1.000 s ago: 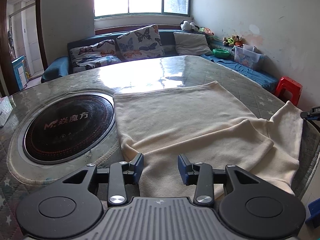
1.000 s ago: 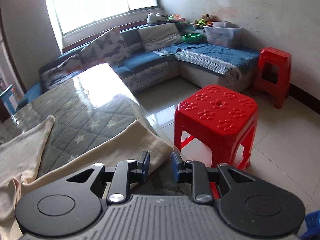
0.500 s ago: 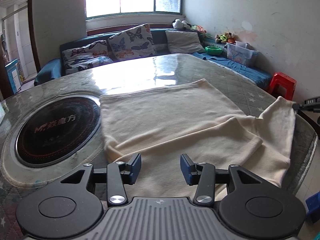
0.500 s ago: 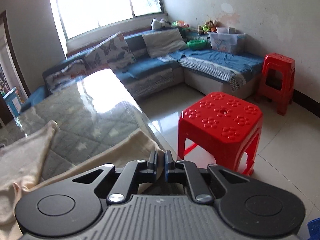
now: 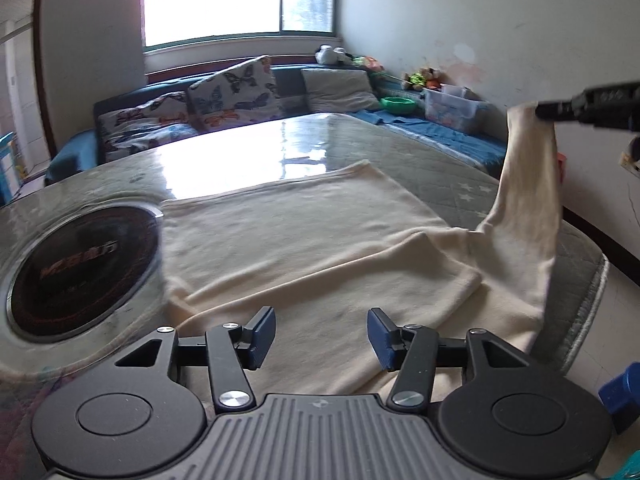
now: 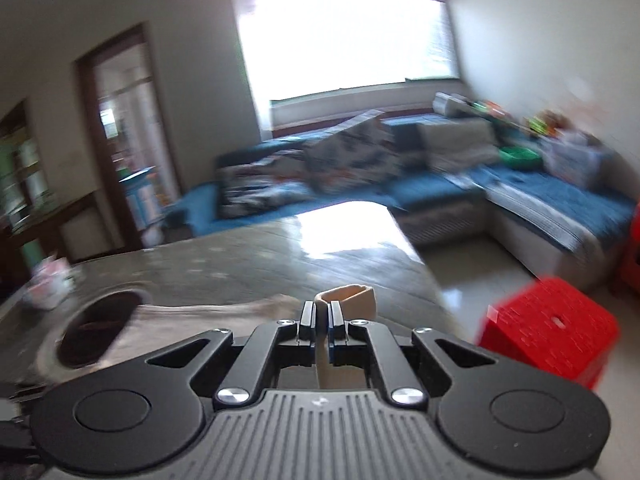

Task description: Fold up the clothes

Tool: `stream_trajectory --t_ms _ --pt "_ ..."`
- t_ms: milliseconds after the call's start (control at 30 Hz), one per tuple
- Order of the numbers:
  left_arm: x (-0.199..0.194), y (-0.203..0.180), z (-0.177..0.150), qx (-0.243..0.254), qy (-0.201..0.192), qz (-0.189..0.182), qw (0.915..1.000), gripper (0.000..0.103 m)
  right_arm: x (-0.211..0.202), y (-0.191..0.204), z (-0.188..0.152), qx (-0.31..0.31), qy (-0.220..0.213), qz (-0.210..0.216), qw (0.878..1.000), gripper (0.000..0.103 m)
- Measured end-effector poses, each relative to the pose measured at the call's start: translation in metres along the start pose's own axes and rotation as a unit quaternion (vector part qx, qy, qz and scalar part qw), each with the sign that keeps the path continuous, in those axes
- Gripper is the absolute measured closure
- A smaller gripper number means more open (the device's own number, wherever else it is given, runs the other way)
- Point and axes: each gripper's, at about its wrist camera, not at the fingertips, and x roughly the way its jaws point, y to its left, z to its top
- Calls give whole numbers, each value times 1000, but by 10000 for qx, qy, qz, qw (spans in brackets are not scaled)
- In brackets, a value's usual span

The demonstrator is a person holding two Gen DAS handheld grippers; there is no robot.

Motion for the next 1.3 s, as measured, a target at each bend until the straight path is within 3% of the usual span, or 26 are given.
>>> stream_trajectory --t_ms 300,500,633,733,867,1067,1300 --pt "-26 40 -23 -507 -147 292 9982 47 23 122 18 -1101 168 1276 9856 98" --pt "-37 56 -37 -767 -193 379 9962 46 45 187 2 -1603 561 1802 9689 98" --pt "-39 64 -42 -862 -167 442 9952 46 48 209 -13 -1666 844 2095 9598 93" --pt "-40 67 -42 -879 -169 459 9949 46 43 208 -16 -1716 850 2095 9589 93" --pt "-40 62 -37 -840 -240 417 9953 46 40 182 -18 -1676 919 1761 9656 92" --pt "-33 44 -24 -583 -374 213 9974 48 40 137 -47 -1714 1470 1203 9667 91" --pt "-21 25 -13 -267 -379 -74 9989 57 42 99 -89 -1497 1959 986 9641 90"
